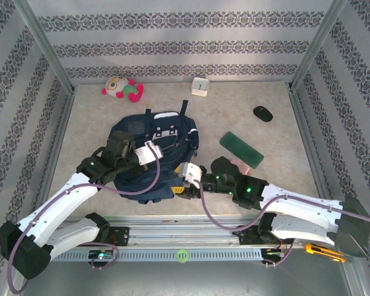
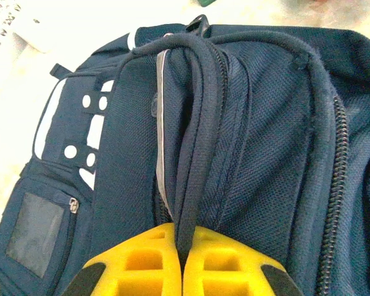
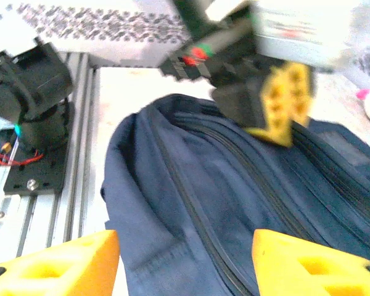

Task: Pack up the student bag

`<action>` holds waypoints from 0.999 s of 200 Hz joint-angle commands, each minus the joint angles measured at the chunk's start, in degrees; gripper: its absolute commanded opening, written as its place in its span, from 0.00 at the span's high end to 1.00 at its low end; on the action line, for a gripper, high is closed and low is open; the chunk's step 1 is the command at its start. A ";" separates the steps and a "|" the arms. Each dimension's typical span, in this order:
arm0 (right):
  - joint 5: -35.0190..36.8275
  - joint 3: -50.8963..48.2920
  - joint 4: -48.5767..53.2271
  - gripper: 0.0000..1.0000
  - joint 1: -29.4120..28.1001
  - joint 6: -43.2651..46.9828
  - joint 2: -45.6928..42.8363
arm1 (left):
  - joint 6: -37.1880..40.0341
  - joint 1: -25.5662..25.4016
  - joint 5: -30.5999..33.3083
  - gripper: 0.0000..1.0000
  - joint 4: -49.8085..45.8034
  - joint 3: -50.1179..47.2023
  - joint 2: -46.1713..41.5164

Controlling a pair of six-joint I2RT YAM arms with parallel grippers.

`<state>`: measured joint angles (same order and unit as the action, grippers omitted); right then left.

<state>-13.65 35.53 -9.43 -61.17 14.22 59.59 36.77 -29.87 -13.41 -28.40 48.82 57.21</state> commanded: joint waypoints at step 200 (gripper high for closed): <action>0.28 -5.22 -6.66 0.44 -3.56 -2.79 12.52 | 9.83 -1.25 -2.23 1.00 -1.49 10.85 3.03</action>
<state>-5.39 31.94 -20.32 -68.05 14.44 80.34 42.11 -30.70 -15.31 -35.46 60.42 66.11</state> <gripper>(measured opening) 0.539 0.045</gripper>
